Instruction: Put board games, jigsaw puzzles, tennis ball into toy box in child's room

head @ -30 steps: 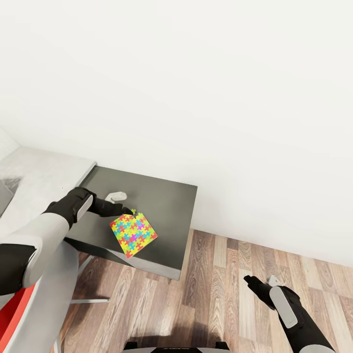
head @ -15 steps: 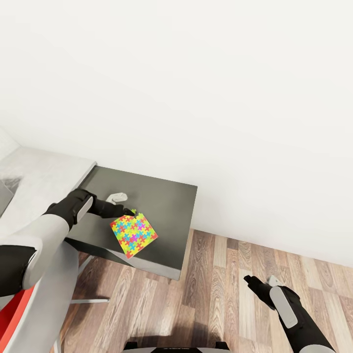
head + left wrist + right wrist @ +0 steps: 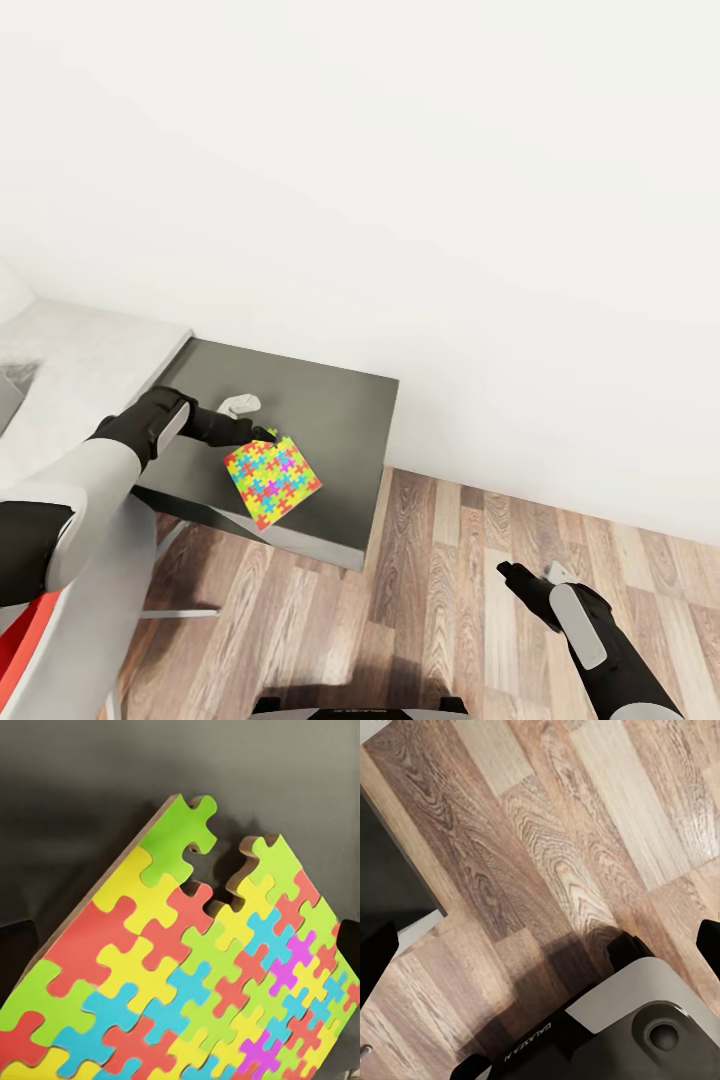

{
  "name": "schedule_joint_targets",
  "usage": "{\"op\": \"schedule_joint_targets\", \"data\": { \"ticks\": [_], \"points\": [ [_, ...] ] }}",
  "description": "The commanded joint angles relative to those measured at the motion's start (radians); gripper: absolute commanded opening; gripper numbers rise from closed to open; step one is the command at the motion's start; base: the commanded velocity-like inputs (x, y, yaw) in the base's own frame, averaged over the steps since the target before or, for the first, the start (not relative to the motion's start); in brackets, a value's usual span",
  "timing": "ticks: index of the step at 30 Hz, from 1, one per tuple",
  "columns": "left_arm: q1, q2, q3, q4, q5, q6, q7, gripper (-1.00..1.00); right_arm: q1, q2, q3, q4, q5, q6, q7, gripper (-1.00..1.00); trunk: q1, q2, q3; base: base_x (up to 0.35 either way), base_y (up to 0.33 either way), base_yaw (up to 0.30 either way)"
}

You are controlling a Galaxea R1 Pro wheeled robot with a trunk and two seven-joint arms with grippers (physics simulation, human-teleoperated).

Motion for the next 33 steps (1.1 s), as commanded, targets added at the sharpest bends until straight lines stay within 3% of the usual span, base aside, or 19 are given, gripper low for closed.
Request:
{"op": "schedule_joint_targets", "data": {
  "ticks": [1,13,33],
  "points": [
    [0.000,0.001,-0.005,-0.001,0.005,0.006,-0.001,1.00,0.000,0.000,0.000,-0.002,-0.010,0.003,-0.008,1.00,0.001,-0.002,-0.001,-0.035,-0.128,0.000],
    [0.000,0.003,-0.005,-0.001,0.007,0.005,-0.004,1.00,0.000,0.002,0.000,-0.002,-0.010,0.003,-0.008,1.00,0.001,-0.002,-0.001,-0.075,-0.135,0.000],
    [0.000,0.005,-0.006,-0.001,0.007,0.005,-0.004,1.00,0.000,0.004,0.002,-0.002,-0.010,0.003,-0.007,1.00,0.001,-0.002,-0.001,-0.064,-0.013,0.000]
  ]
}}
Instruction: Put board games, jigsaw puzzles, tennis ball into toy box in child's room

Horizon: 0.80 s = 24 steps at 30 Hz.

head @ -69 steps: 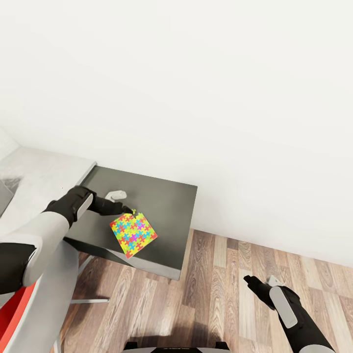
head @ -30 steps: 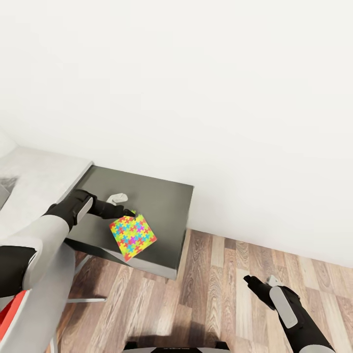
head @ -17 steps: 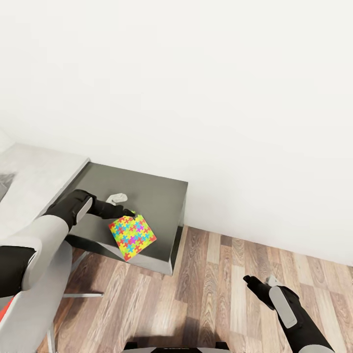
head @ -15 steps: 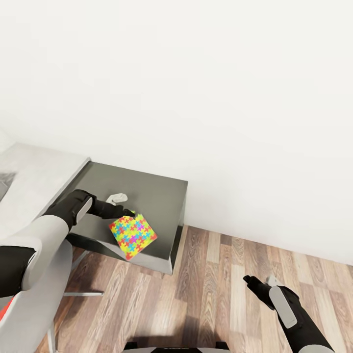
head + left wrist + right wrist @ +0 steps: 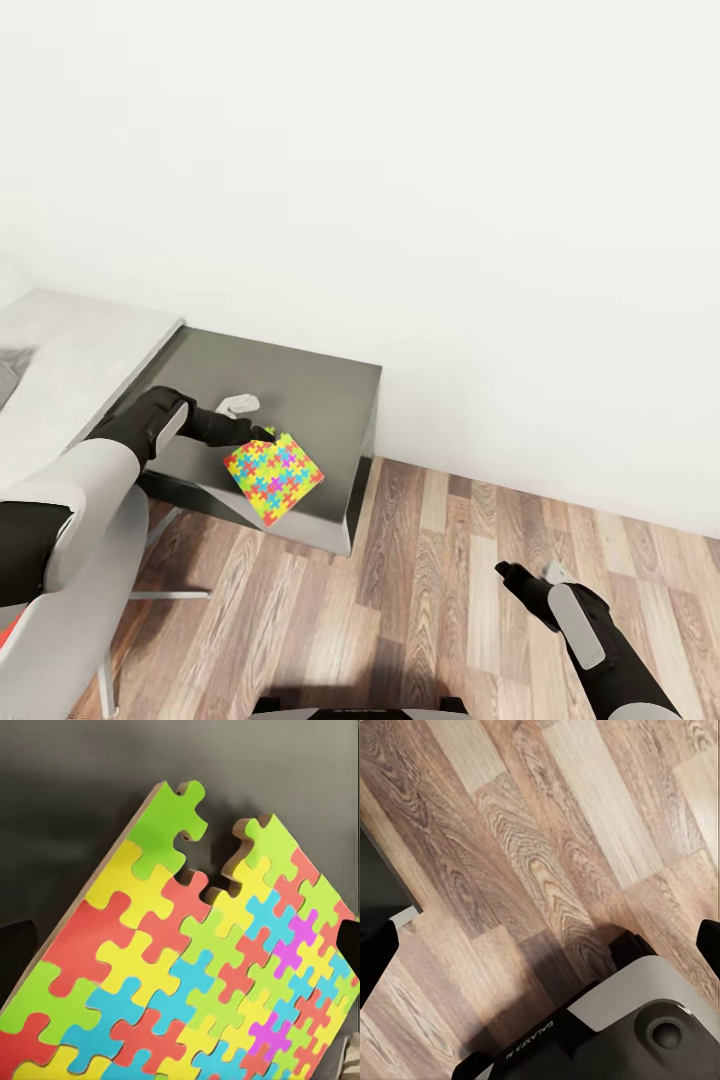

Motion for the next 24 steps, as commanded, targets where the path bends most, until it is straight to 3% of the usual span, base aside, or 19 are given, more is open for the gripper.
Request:
{"op": "schedule_joint_targets", "data": {
  "ticks": [1,24],
  "points": [
    [-0.001,0.001,-0.005,-0.001,0.005,0.006,-0.001,1.00,0.000,0.000,0.000,-0.002,-0.010,0.003,-0.008,1.00,0.000,-0.002,-0.002,-0.089,-0.093,0.000],
    [-0.001,0.004,-0.004,-0.001,0.007,0.008,-0.001,1.00,0.000,0.002,0.005,-0.002,-0.010,0.001,-0.008,1.00,0.000,-0.002,-0.002,-0.035,-0.071,0.000]
  ]
}}
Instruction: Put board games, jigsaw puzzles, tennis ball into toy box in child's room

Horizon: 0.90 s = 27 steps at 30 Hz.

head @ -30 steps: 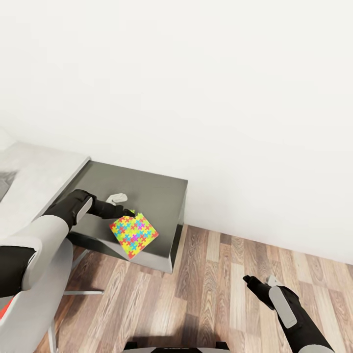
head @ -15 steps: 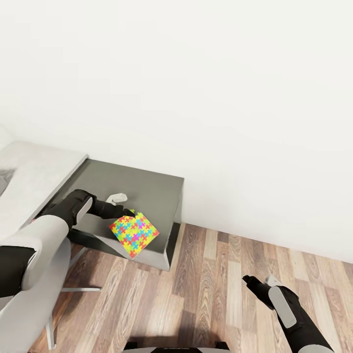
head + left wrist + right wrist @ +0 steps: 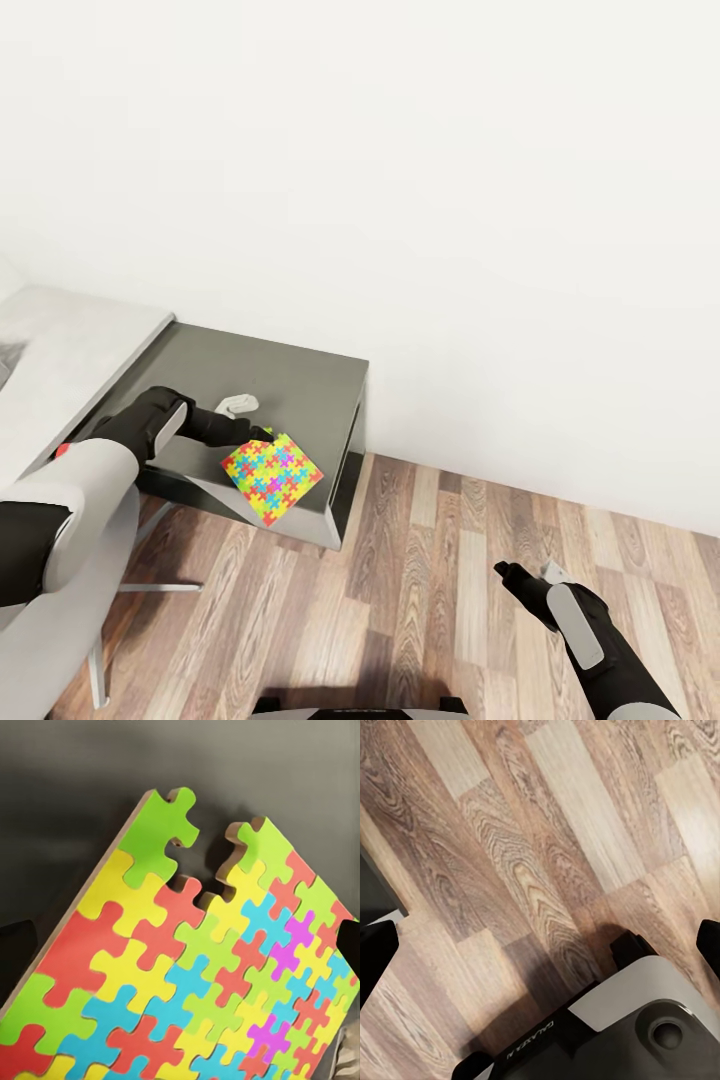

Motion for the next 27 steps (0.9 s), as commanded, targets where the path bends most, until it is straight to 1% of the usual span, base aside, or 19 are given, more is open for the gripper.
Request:
{"op": "schedule_joint_targets", "data": {
  "ticks": [1,13,22,27],
  "points": [
    [-0.001,0.001,-0.006,-0.001,0.006,0.006,-0.001,1.00,0.000,0.000,-0.001,-0.002,-0.011,0.004,-0.008,1.00,0.001,-0.002,-0.001,-0.001,-0.003,0.000],
    [-0.001,0.002,-0.005,-0.001,0.006,0.006,-0.001,1.00,0.000,0.001,0.002,-0.002,-0.011,0.003,-0.008,1.00,0.001,-0.002,-0.001,-0.001,0.000,0.000],
    [-0.001,0.002,-0.005,-0.001,0.007,0.006,-0.001,1.00,0.000,0.001,0.003,-0.003,-0.011,0.003,-0.008,1.00,0.001,-0.002,-0.001,-0.046,0.000,-0.001],
    [-0.001,0.002,-0.005,-0.002,0.007,0.006,-0.001,1.00,0.000,0.001,0.003,-0.003,-0.011,0.003,-0.008,1.00,0.001,-0.002,0.003,-0.003,0.000,-0.121]
  ]
}}
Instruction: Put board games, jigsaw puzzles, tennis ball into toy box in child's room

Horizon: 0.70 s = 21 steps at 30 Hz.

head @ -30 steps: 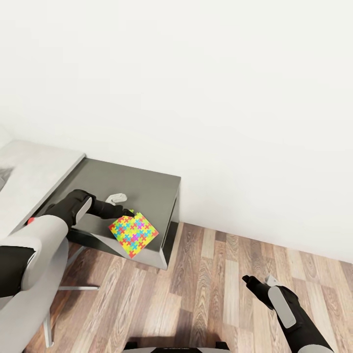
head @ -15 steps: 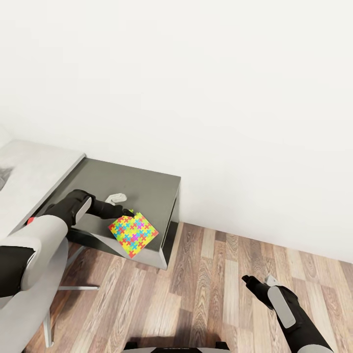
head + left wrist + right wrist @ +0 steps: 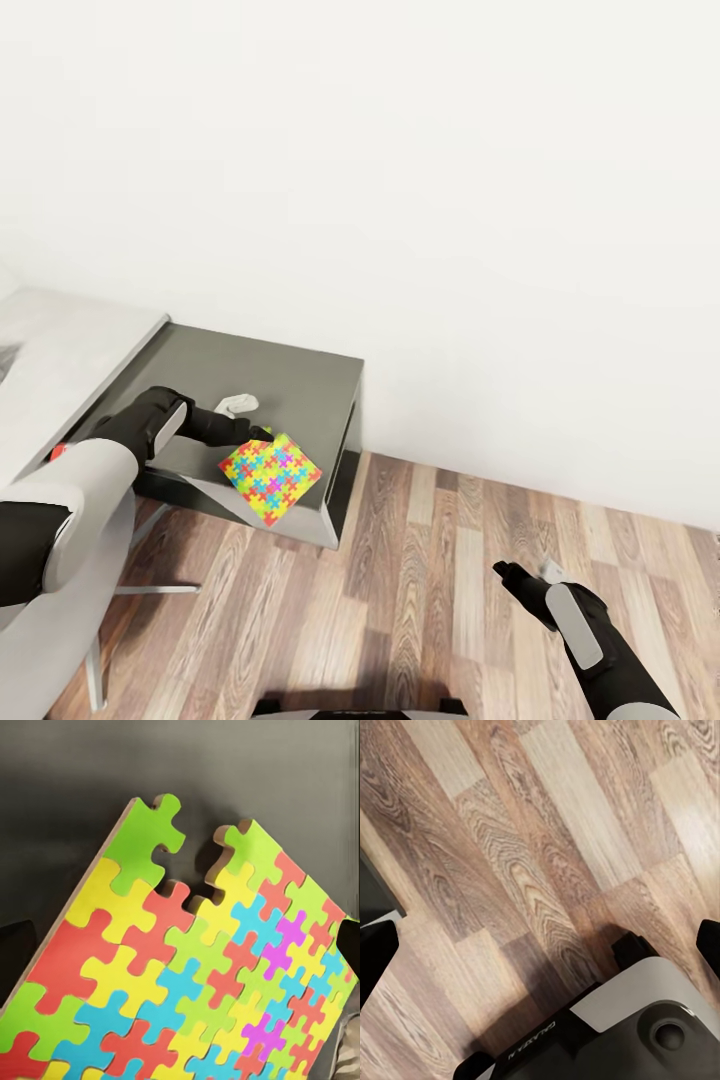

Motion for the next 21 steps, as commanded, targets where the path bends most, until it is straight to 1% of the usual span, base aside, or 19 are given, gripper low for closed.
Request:
{"op": "schedule_joint_targets", "data": {
  "ticks": [1,10,21],
  "points": [
    [0.000,0.001,-0.005,-0.001,0.006,0.006,-0.001,1.00,0.000,0.000,0.000,-0.002,-0.010,0.003,-0.008,1.00,0.001,-0.002,-0.001,-0.001,0.000,-0.106],
    [0.000,0.001,-0.005,-0.001,0.006,0.006,-0.001,1.00,0.000,0.000,0.000,-0.002,-0.010,0.004,-0.008,1.00,0.001,-0.002,0.000,-0.001,0.000,-0.022],
    [-0.001,0.001,-0.005,-0.002,0.006,0.006,-0.001,1.00,0.000,0.001,0.001,-0.002,-0.010,0.003,-0.008,1.00,0.001,-0.002,0.000,-0.036,0.000,0.000]
  ]
}}
